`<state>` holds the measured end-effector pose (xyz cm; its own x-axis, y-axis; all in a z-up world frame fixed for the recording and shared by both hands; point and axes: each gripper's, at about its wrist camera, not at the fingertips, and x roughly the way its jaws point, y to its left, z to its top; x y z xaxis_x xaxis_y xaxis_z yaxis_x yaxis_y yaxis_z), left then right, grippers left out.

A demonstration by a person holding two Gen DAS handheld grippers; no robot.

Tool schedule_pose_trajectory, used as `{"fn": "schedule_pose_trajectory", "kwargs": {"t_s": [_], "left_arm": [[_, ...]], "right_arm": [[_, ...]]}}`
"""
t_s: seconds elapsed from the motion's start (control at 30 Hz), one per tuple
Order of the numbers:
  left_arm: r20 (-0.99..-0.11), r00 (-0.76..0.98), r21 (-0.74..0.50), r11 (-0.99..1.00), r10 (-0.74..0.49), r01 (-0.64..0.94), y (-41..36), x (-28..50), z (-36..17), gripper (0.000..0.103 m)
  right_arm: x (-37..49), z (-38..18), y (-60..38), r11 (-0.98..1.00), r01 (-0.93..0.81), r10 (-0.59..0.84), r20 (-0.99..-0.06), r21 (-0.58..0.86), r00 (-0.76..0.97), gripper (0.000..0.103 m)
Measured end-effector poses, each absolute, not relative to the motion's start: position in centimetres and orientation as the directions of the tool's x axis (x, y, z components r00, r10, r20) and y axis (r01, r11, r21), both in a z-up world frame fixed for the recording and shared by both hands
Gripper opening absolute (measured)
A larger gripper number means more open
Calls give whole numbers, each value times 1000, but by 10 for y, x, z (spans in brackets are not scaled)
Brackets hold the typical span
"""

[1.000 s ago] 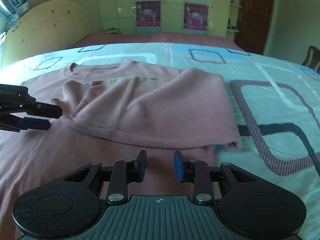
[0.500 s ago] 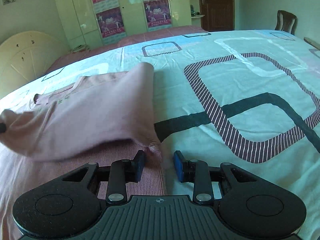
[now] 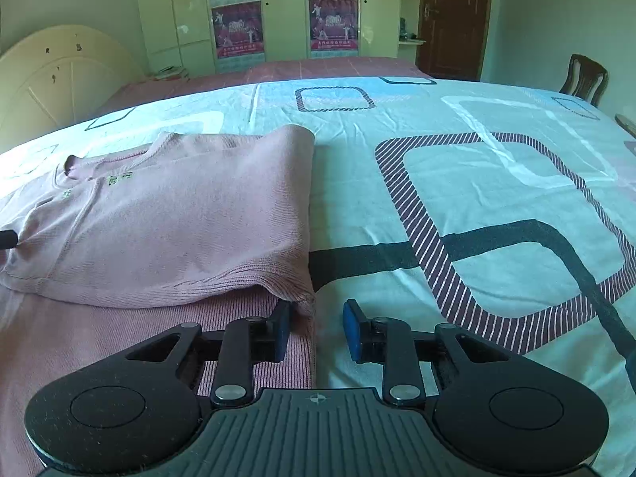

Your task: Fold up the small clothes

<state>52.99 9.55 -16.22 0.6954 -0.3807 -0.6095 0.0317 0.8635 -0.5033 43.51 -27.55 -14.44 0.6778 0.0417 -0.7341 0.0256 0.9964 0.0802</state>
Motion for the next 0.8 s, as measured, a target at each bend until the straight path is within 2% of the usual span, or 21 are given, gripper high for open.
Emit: {"fn": "schedule_pose_trajectory", "kwargs": {"t_s": [0.03, 0.07, 0.1, 0.13, 0.27, 0.3, 0.4, 0.43, 0.47, 0.5, 0.53, 0.6, 0.67, 0.7, 0.8], "left_arm": [[-604, 695, -511, 859, -390, 38, 97, 533, -162, 6], [-565, 741, -497, 867, -363, 46, 98, 528, -154, 5], [-490, 800, -478, 874, -346, 85, 98, 518, -143, 5], [-461, 822, -449, 887, -334, 108, 97, 512, -136, 5], [-581, 781, -365, 931, -230, 2, 103, 515, -154, 5], [-604, 757, -393, 920, -250, -10, 109, 518, -164, 6], [-595, 736, -481, 877, -324, -3, 126, 521, -169, 11], [-591, 732, -498, 867, -340, 1, 130, 521, -167, 21], [-585, 736, -499, 867, -341, 5, 133, 520, -164, 26], [-580, 743, -489, 872, -334, 10, 134, 520, -161, 39], [-580, 746, -477, 879, -328, 16, 135, 521, -160, 46], [-591, 736, -469, 883, -329, 18, 134, 528, -162, 45], [-605, 728, -451, 892, -321, 18, 130, 538, -163, 40], [-620, 726, -417, 909, -299, 19, 125, 542, -162, 35], [-641, 731, -326, 945, -234, 17, 115, 552, -160, 31]], "right_arm": [[435, -145, -275, 997, 30, 35, -730, 76, 683, 26], [435, -145, -275, 997, 37, 29, -728, 74, 685, 19], [434, -144, -276, 996, 41, 29, -726, 79, 687, 17], [433, -145, -275, 996, 44, 25, -726, 76, 688, 17], [432, -148, -270, 998, 33, 11, -722, 46, 692, 17], [433, -147, -270, 999, 28, 12, -726, 42, 688, 17], [430, -138, -273, 998, -19, 55, -742, 57, 668, 19], [424, -131, -277, 996, -27, 77, -723, 81, 687, 20], [419, -124, -281, 994, -26, 94, -699, 108, 708, 20], [418, -118, -286, 991, -23, 106, -678, 130, 727, 20], [421, -114, -288, 989, -19, 111, -664, 144, 739, 20], [440, -109, -290, 985, -4, 118, -656, 173, 746, 20], [467, -109, -287, 976, -12, 155, -652, 218, 742, 20], [479, -110, -283, 973, -27, 172, -650, 227, 740, 20], [524, -125, -261, 980, -86, 186, -688, 177, 702, 19]]}}
